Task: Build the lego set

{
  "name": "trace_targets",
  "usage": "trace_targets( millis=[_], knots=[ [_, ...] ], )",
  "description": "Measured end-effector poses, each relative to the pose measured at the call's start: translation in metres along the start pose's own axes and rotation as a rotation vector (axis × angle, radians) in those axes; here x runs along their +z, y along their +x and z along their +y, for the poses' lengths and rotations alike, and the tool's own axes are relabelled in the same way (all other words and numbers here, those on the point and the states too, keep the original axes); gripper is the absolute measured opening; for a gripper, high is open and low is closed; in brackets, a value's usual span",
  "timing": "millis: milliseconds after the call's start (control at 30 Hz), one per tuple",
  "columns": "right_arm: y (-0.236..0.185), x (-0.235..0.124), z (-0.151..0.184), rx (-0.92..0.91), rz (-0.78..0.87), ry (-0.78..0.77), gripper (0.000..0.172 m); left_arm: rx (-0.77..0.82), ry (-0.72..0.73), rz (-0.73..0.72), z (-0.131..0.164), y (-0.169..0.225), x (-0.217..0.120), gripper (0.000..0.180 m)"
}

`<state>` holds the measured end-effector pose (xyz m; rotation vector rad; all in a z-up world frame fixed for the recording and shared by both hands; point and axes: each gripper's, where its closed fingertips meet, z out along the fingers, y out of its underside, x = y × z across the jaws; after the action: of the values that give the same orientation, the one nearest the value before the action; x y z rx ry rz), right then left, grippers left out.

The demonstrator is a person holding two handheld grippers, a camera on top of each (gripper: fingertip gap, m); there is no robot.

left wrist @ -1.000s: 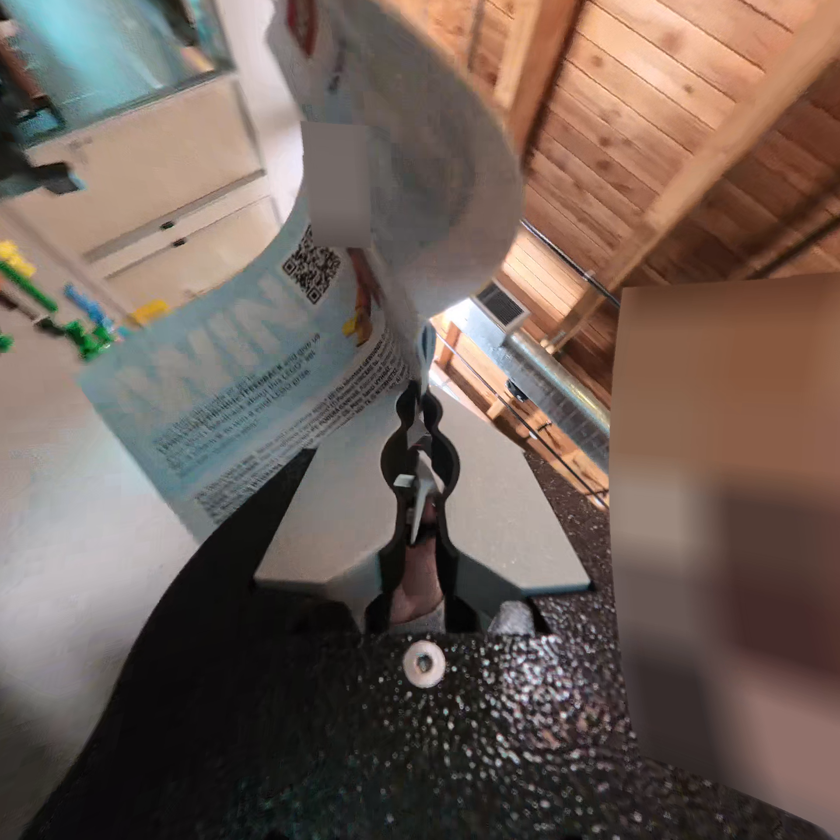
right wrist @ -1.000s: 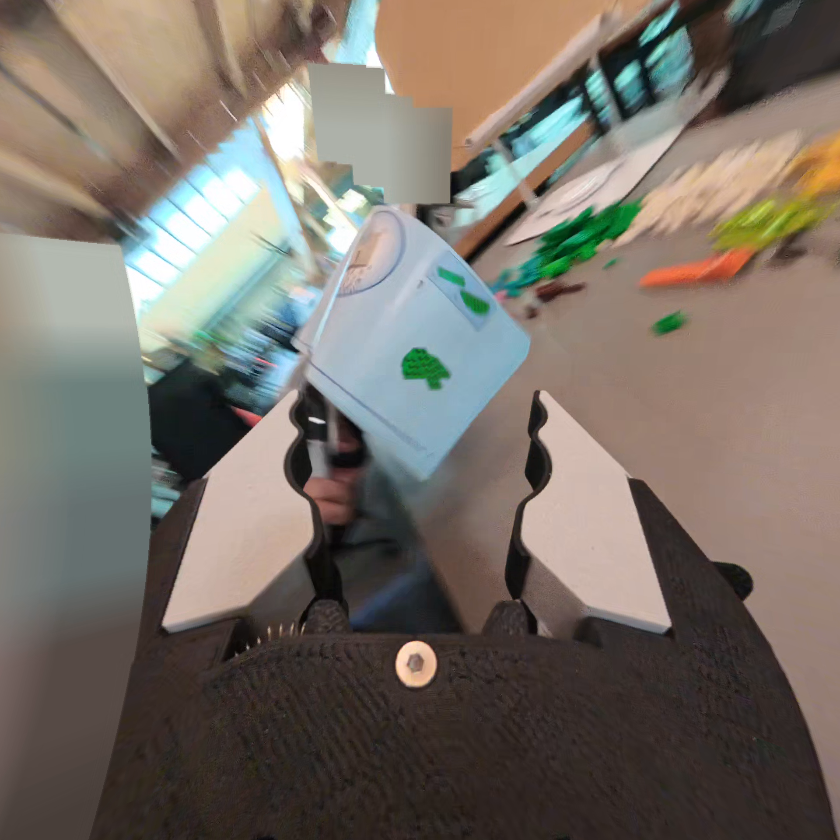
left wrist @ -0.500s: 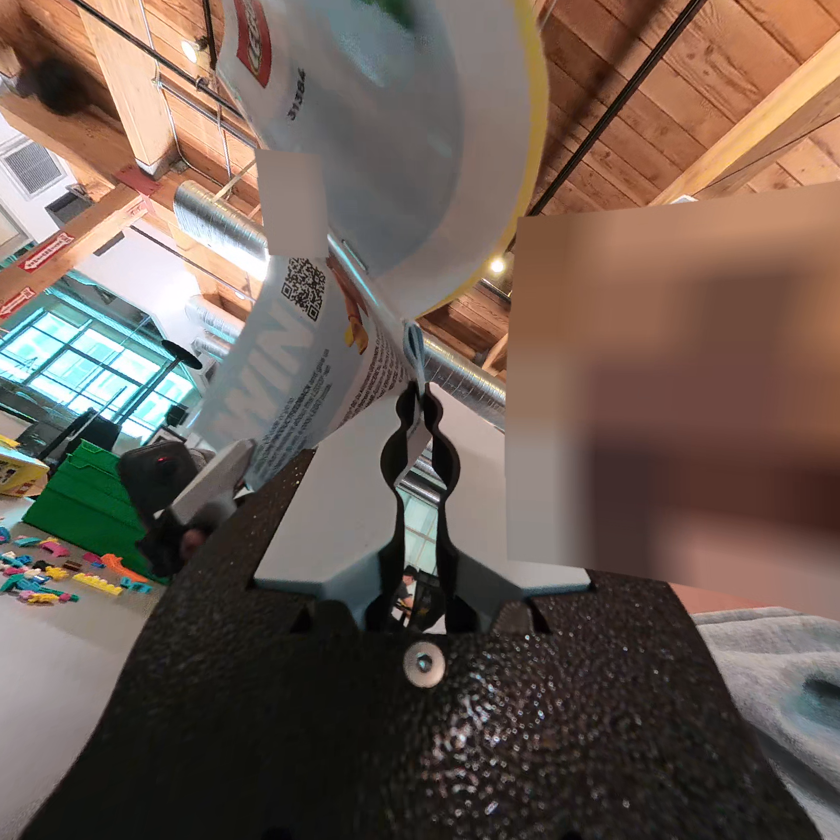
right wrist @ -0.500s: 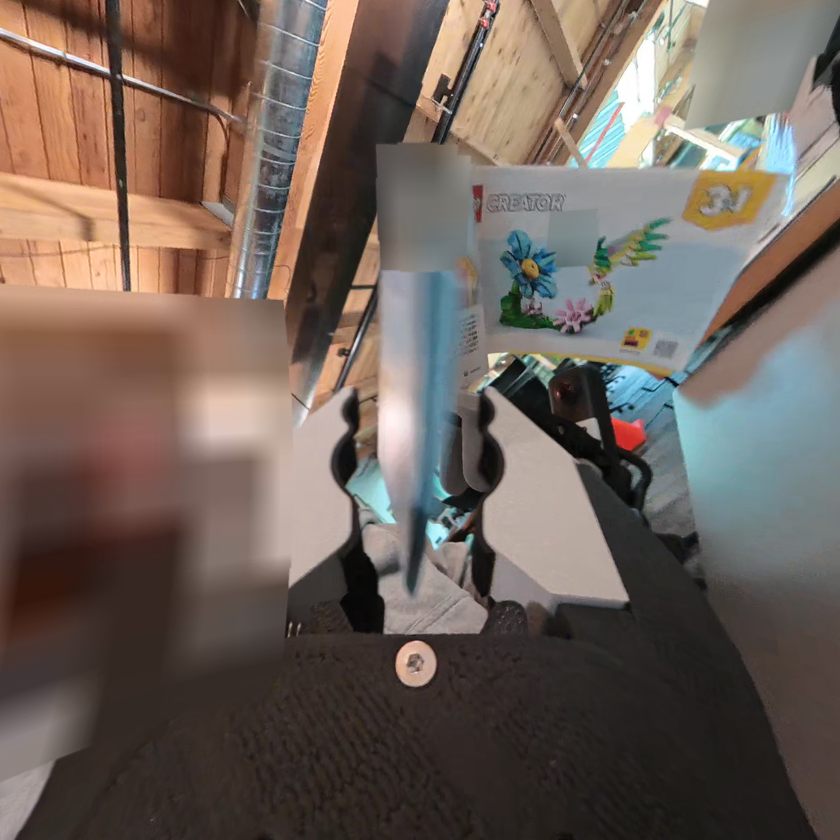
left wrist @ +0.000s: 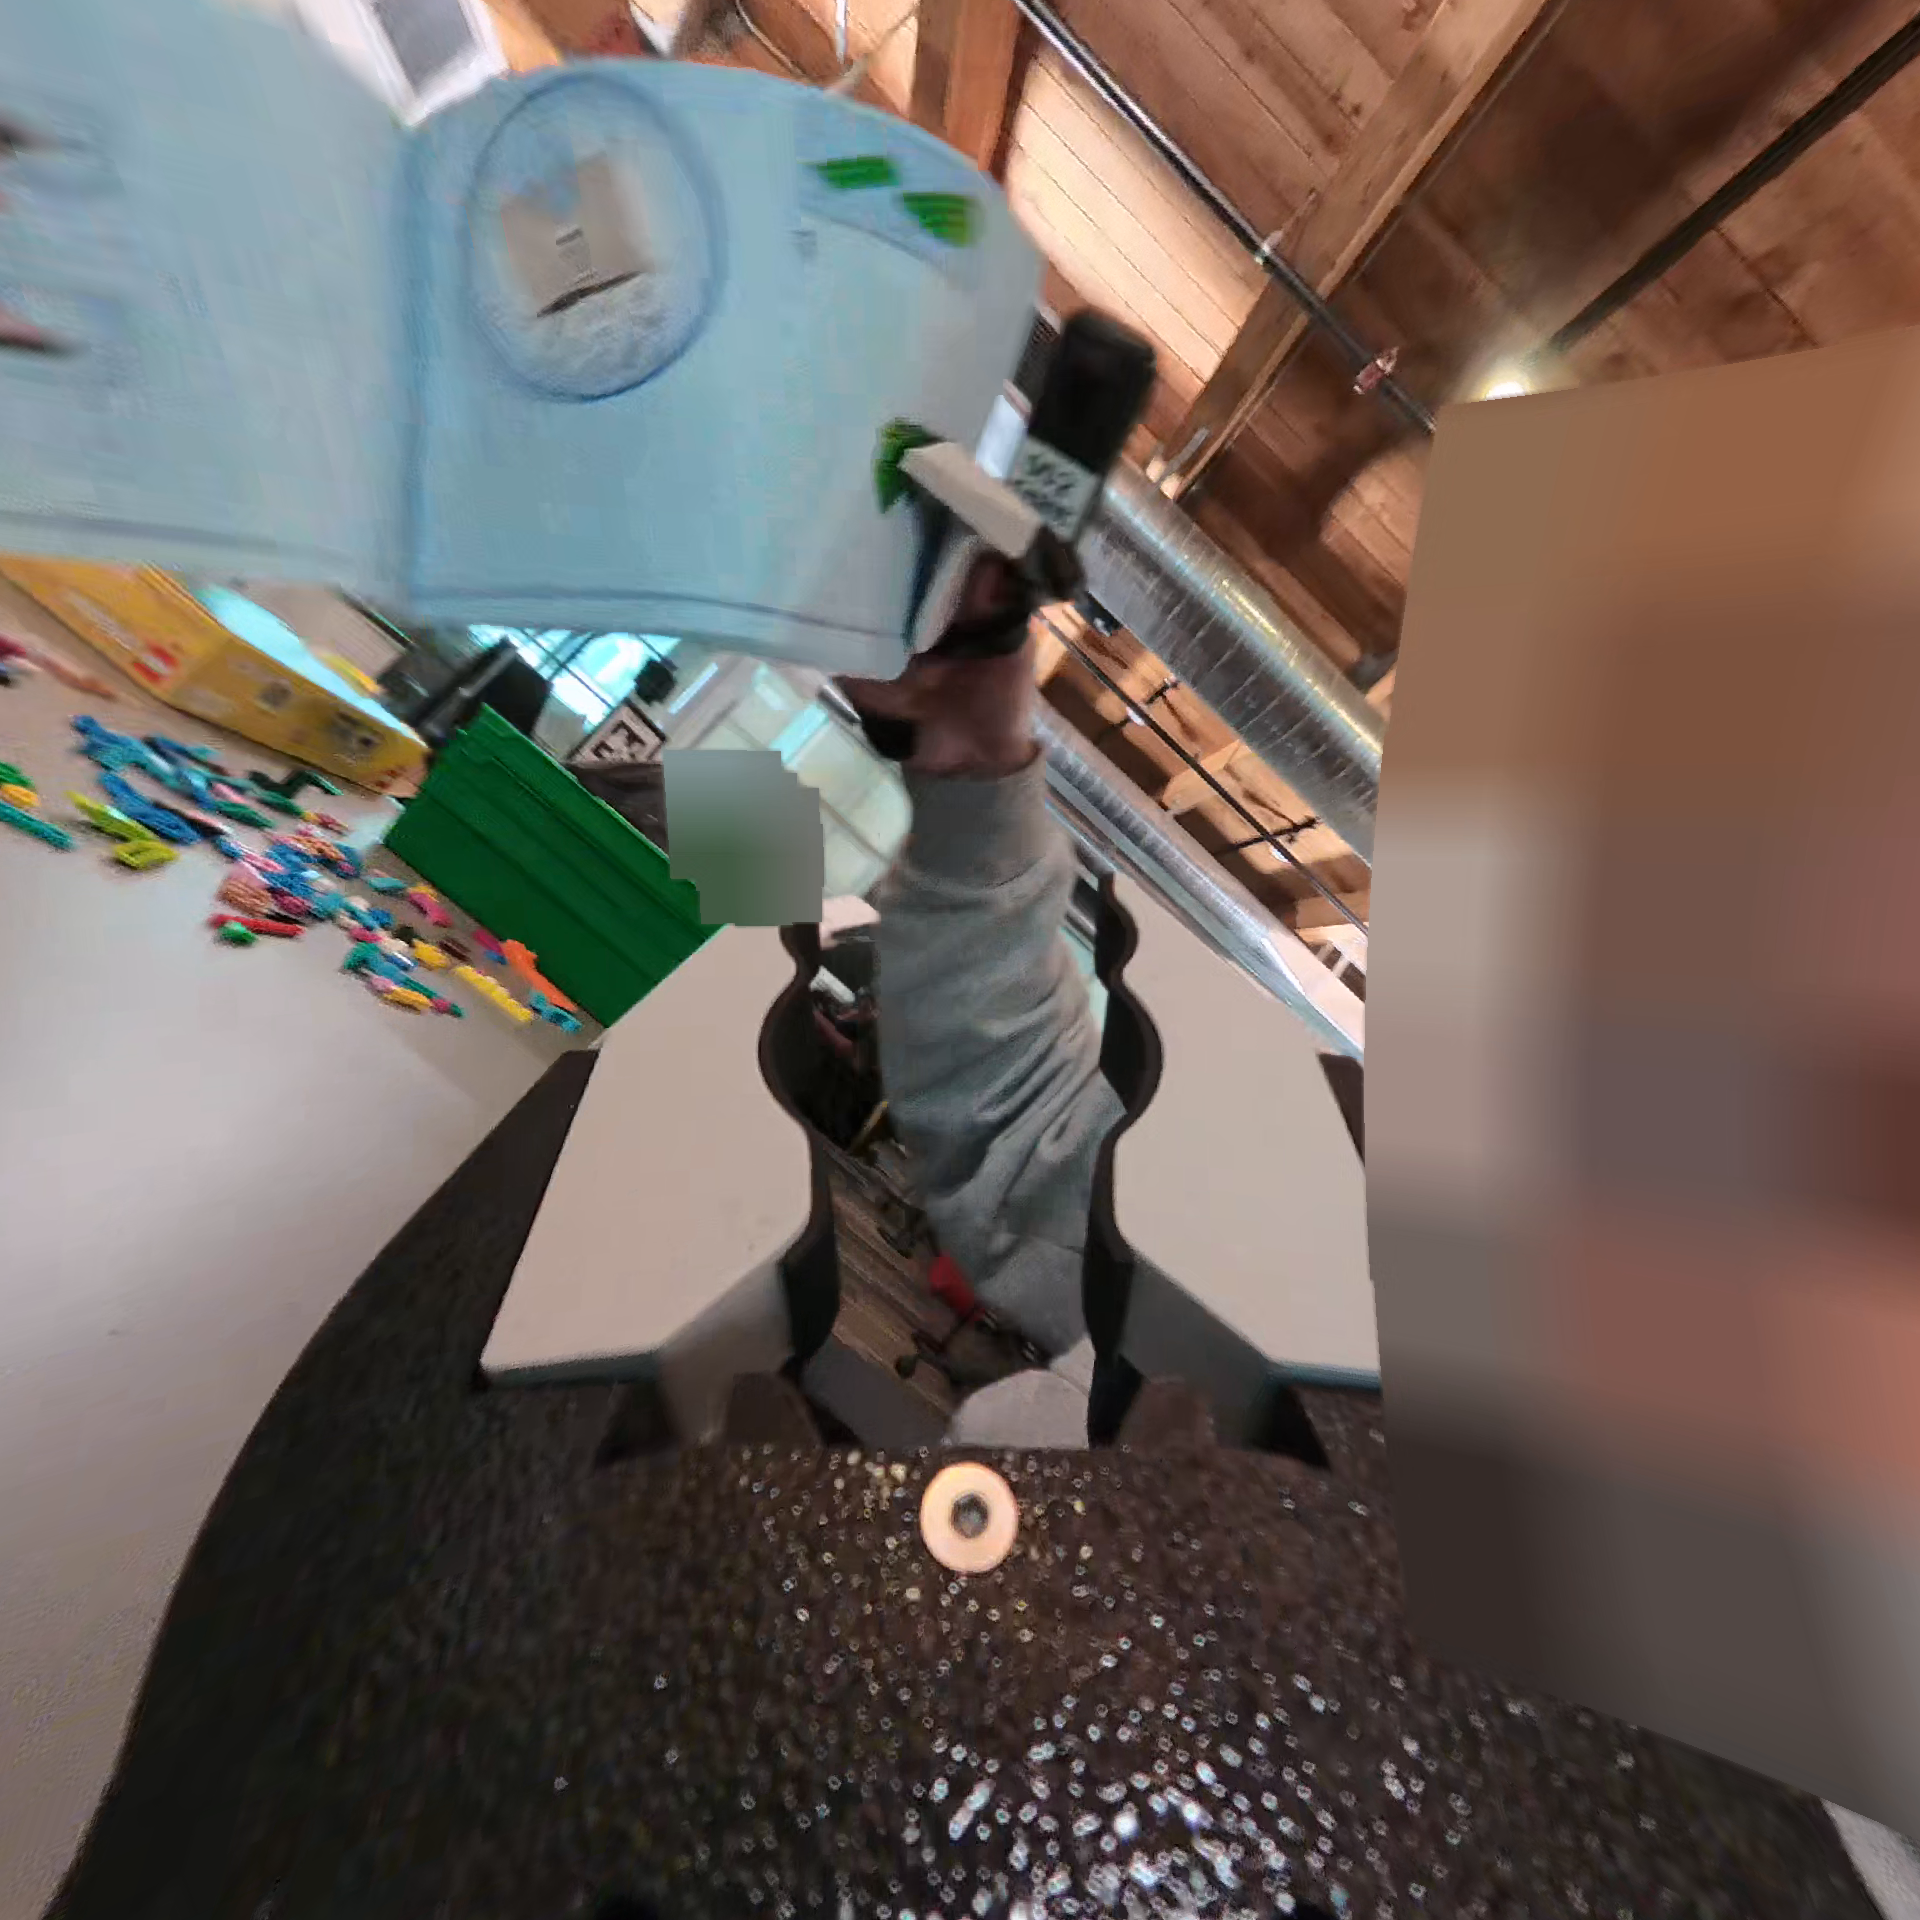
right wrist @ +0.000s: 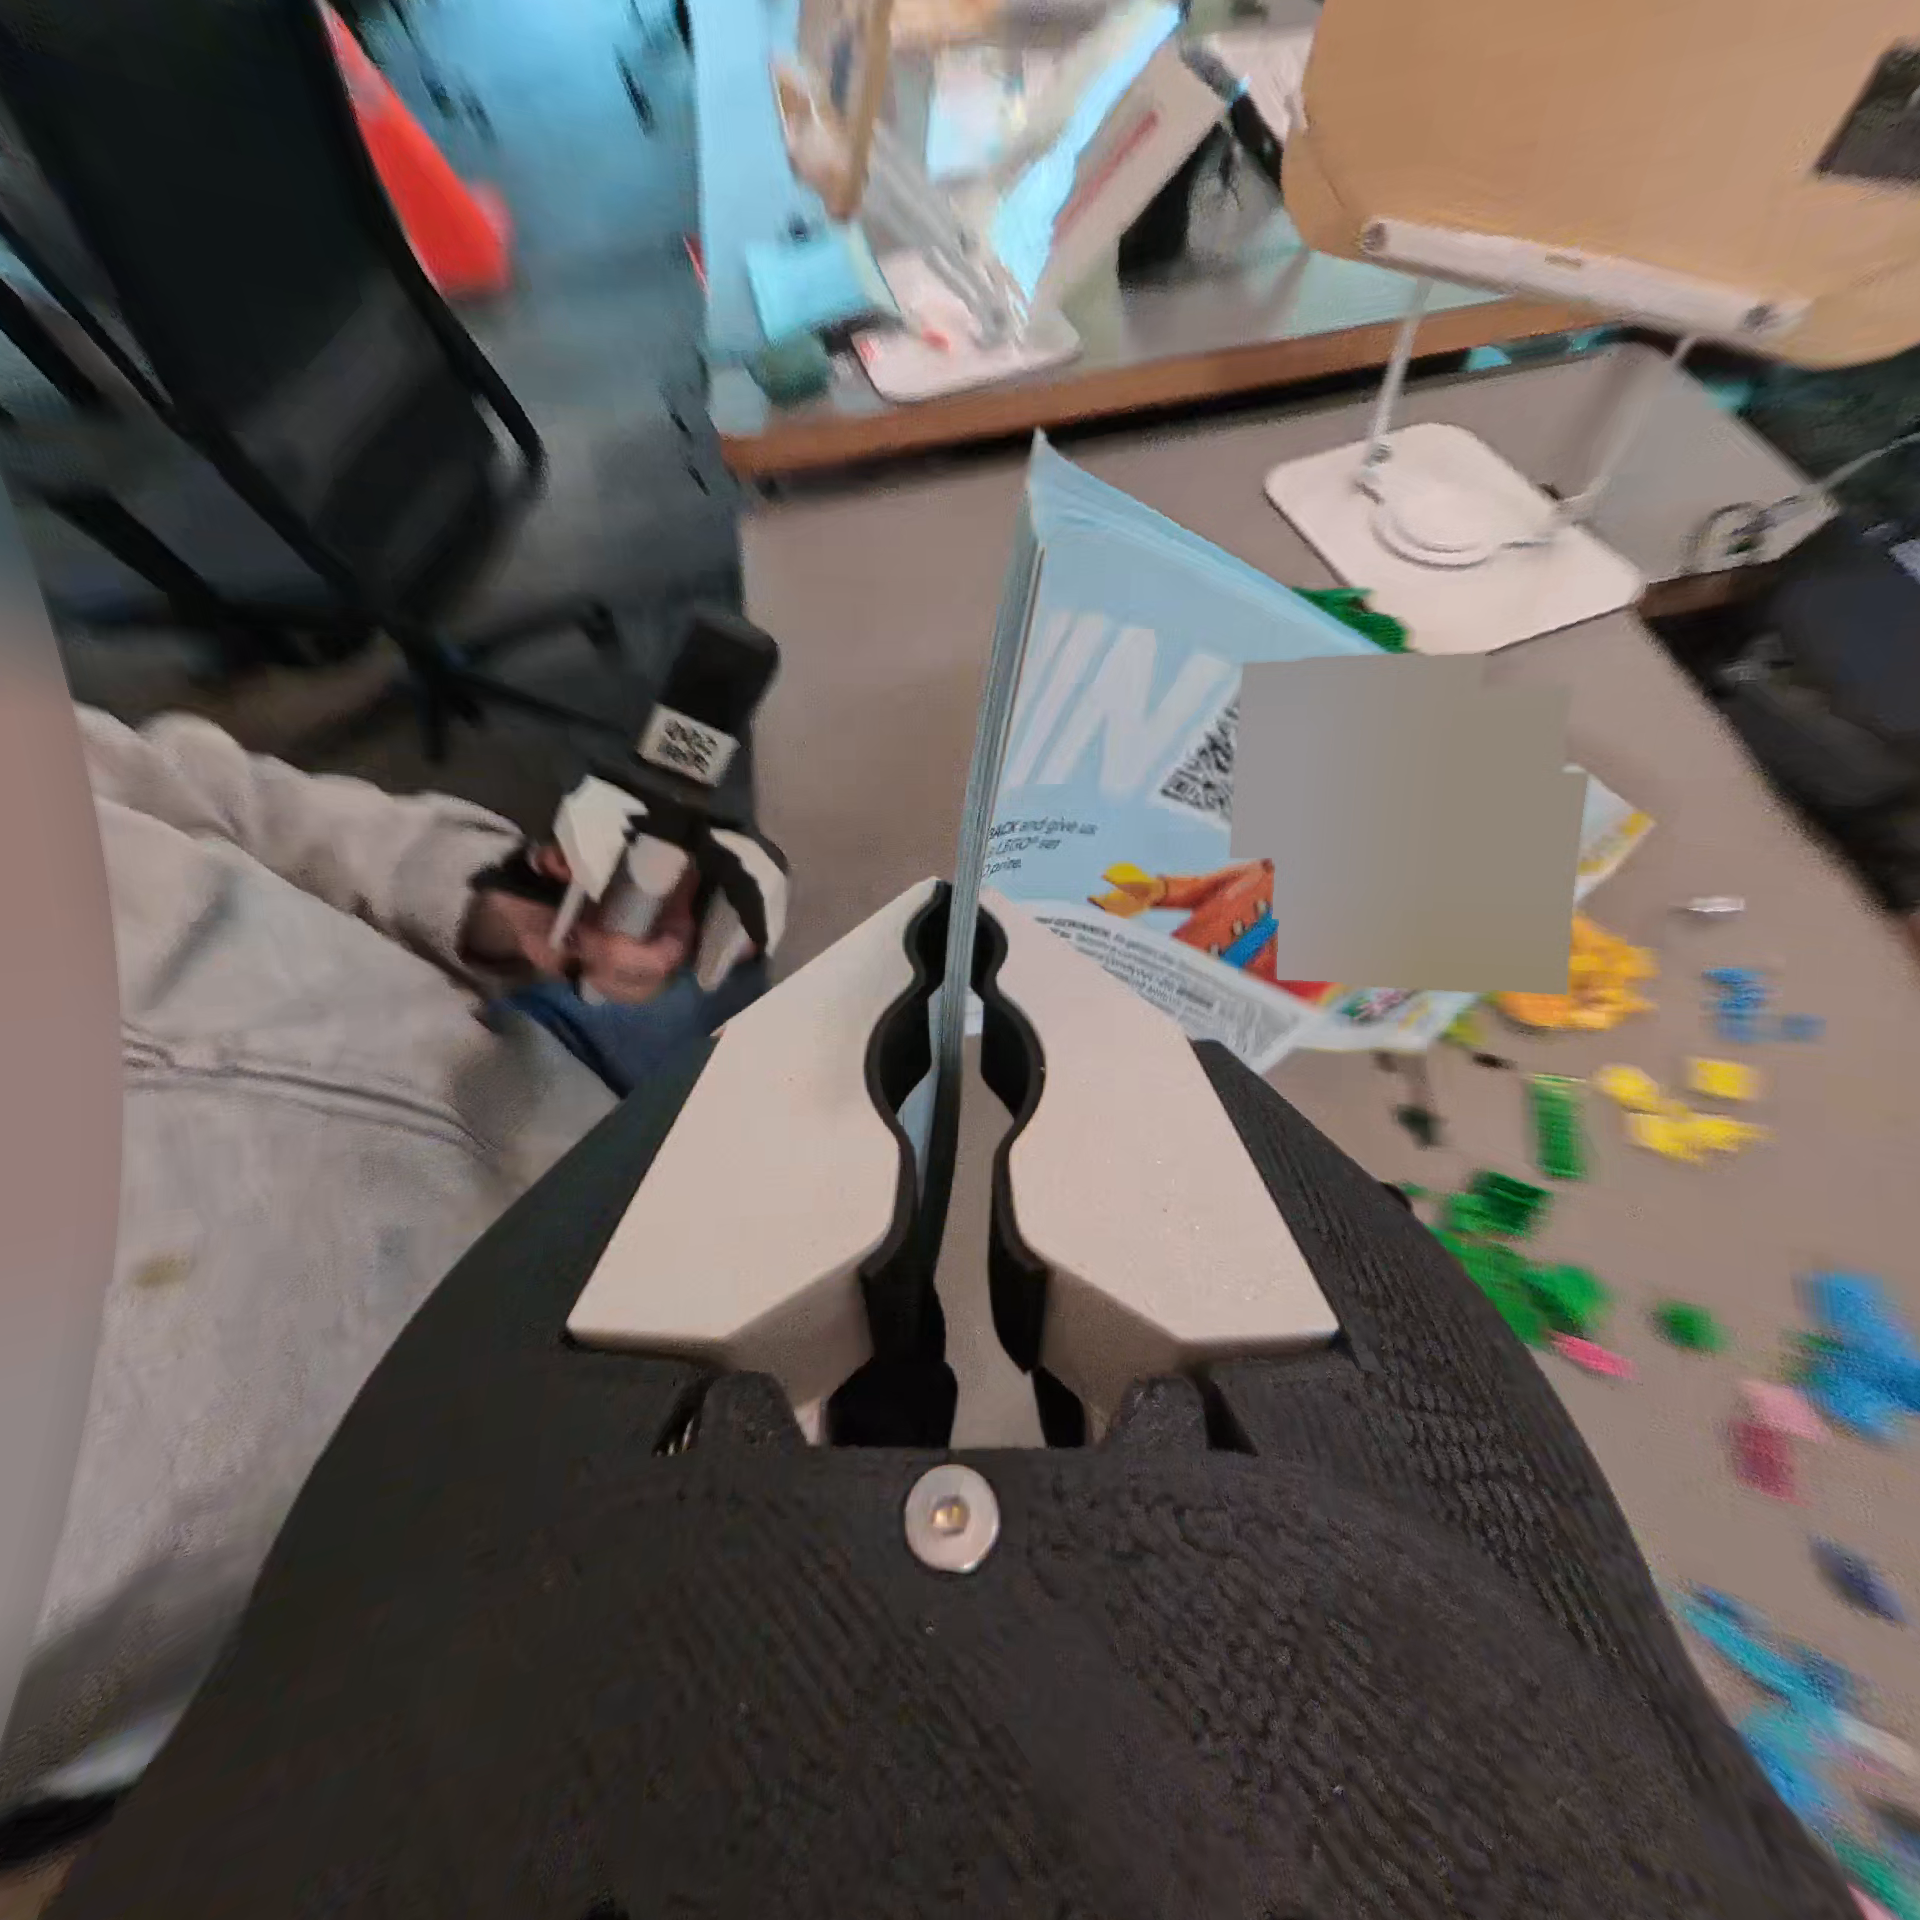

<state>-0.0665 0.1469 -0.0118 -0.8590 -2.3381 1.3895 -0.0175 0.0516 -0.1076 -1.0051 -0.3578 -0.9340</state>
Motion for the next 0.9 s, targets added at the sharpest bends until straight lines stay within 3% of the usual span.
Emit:
trace_targets(
  millis=[33,167,300,400,500,767,900],
  knots=[
    [0.004,-0.010,-0.011,-0.062,0.040,-0.058,0.000,0.006,0.024,-0.016,-0.007,-0.004,-0.001,0.050],
    [0.008,-0.042,-0.055,-0.219,0.156,-0.231,0.000,0.078,0.081,-0.141,-0.031,-0.028,0.000,0.059],
    [-0.010,-0.053,-0.093,-0.267,0.208,-0.262,0.000,0.198,0.182,-0.387,-0.070,-0.060,0.002,0.106],
    [-0.025,-0.049,-0.103,-0.291,0.236,-0.281,0.001,0.254,0.248,-0.432,-0.097,-0.059,0.006,0.130],
    [-0.035,-0.049,-0.109,-0.314,0.259,-0.293,0.001,0.305,0.261,-0.411,-0.108,-0.049,0.009,0.140],
    [-0.056,-0.072,-0.152,-0.365,0.303,-0.239,0.000,0.260,0.308,-0.292,-0.108,-0.041,-0.001,0.134],
    [-0.063,-0.084,-0.166,-0.331,0.276,-0.188,0.001,0.275,0.316,-0.079,-0.111,-0.004,0.009,0.110]
  ],
)
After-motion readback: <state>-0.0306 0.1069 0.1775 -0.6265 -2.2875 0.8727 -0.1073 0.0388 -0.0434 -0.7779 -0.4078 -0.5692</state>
